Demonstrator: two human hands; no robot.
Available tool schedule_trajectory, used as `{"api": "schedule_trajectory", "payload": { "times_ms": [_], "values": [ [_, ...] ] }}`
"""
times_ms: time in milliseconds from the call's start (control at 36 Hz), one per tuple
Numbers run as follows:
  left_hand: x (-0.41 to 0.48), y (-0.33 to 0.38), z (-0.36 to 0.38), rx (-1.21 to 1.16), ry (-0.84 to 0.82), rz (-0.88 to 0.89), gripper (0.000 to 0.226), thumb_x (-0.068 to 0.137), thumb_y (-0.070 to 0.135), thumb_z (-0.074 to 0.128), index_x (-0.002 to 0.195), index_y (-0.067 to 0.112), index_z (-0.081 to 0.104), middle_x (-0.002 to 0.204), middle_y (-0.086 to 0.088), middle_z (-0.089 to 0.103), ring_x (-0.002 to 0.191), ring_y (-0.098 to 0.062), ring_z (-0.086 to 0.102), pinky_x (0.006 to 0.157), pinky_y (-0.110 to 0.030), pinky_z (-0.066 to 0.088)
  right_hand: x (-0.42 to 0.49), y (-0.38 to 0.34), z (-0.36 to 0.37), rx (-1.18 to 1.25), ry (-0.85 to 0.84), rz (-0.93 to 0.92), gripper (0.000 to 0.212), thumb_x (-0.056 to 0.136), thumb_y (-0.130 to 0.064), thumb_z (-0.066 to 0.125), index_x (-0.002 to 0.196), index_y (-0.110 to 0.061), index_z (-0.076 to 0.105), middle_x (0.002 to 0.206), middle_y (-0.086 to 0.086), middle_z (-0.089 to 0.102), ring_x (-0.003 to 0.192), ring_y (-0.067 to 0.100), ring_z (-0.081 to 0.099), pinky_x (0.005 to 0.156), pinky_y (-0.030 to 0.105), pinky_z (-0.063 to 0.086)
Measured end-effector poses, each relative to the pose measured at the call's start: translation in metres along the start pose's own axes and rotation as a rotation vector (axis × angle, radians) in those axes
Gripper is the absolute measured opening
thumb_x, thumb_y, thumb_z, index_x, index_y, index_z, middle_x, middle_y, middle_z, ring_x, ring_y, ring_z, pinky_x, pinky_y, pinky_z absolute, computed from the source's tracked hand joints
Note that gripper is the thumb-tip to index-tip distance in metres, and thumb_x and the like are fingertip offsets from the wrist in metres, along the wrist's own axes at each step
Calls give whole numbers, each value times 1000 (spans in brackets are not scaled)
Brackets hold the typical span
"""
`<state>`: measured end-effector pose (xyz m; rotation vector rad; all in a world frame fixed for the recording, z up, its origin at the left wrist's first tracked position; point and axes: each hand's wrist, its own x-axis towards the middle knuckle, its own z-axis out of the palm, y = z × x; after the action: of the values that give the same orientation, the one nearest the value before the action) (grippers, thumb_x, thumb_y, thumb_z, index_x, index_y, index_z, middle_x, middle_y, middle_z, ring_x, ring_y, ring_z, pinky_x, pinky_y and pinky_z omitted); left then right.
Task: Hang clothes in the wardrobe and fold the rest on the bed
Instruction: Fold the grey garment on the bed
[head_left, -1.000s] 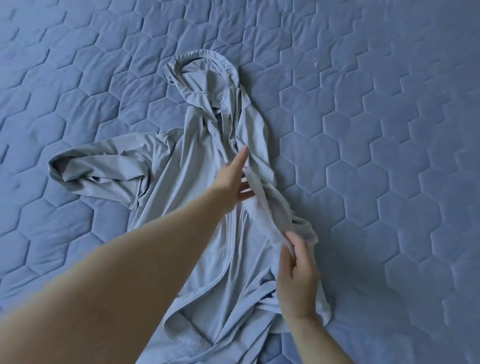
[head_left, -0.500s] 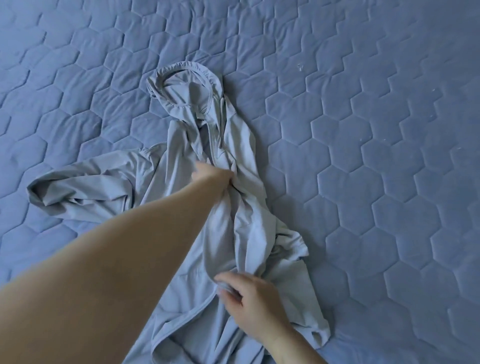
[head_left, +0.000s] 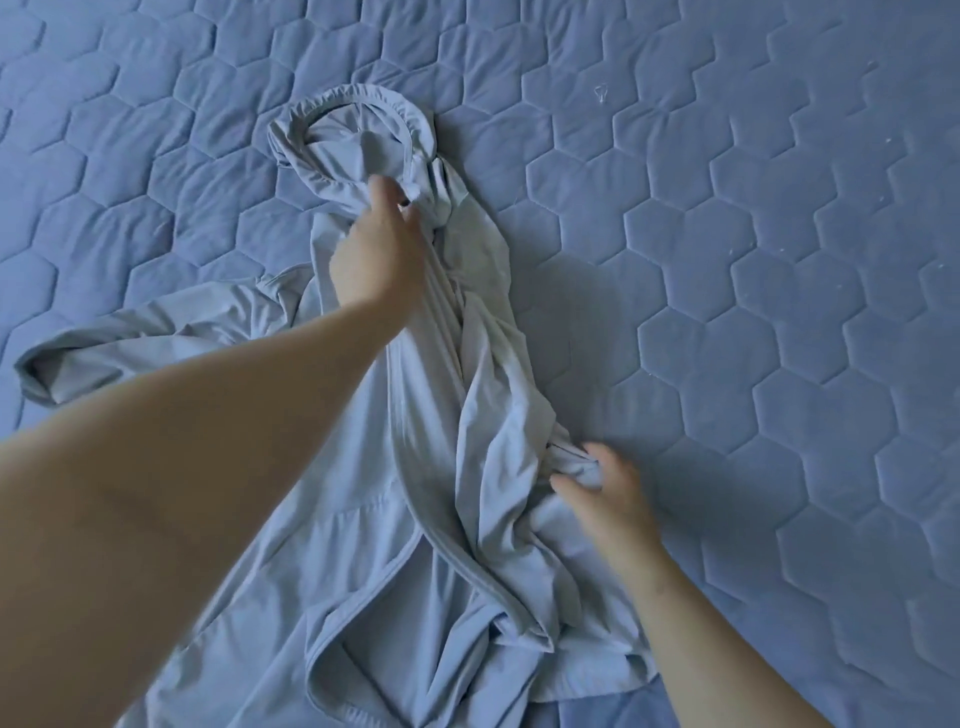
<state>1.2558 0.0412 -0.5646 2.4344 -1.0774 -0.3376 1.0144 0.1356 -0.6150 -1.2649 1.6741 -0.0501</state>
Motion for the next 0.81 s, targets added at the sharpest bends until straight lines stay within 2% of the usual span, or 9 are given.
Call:
{"api": "schedule_trajectory", "payload": {
  "times_ms": [56,194,278,389,500,583,667,722,806],
  "values": [
    [-2,2,5,-178,-103,-50,37,96,23,40,131,14,35,124,-14,53,105,-34,54,73,-32,33,-2,3,-3,180,-78,66,20,68,-31,47,71,-10,46,73,5,47,68,18,46,61,28,31],
    [-63,-18,27,241,-218,188,61,84,28,56,140,22,32,139,-12,34,127,-29,32,101,-40,26,-13,27,-9,7,-224,224,18,71,-28,53,75,-12,45,75,3,49,71,18,47,65,30,38],
    [-107,-35,37,291,-137,562,49,70,42,51,114,22,59,116,-12,56,107,-28,43,87,-41,38,-14,48,-7,-148,-256,206,26,69,-31,61,85,-10,63,88,8,67,87,27,63,78,36,51],
    [-144,-50,42,326,-374,852,60,65,62,41,112,25,49,98,-5,59,87,-26,57,73,-36,50,-15,39,-24,143,37,134,21,89,-10,58,69,-14,52,67,2,53,71,21,50,59,30,37],
    [-141,-51,41,377,-486,685,86,50,40,82,124,23,43,102,-5,63,89,-27,64,74,-35,50,-4,30,-53,197,398,-19,34,92,-12,53,62,-14,38,64,5,45,71,23,43,65,33,33],
    [-134,-46,36,451,-553,535,70,80,22,64,141,30,31,135,-2,43,126,-26,41,100,-38,33,0,13,-74,270,494,-36,34,93,-13,52,61,-16,39,65,5,46,73,21,44,64,31,33],
    [-132,-38,32,396,-581,260,53,87,20,49,138,30,39,137,-4,38,129,-28,32,104,-38,28,-5,-9,-90,661,104,32,22,94,-19,51,76,-14,63,73,0,66,76,18,59,69,26,44],
    [-135,-30,31,272,-438,77,40,90,24,48,130,23,47,132,-7,41,124,-29,35,100,-37,30,-16,-16,-93,829,-264,137,37,94,-31,43,79,-14,73,79,4,72,72,18,67,72,28,48],
    [-149,-18,33,-75,-332,-251,25,93,30,47,109,11,50,118,-14,51,111,-31,48,91,-36,38,-18,-5,-81,718,-362,264,46,94,-30,35,60,-14,61,50,1,57,45,17,53,49,23,39]
  ]
}}
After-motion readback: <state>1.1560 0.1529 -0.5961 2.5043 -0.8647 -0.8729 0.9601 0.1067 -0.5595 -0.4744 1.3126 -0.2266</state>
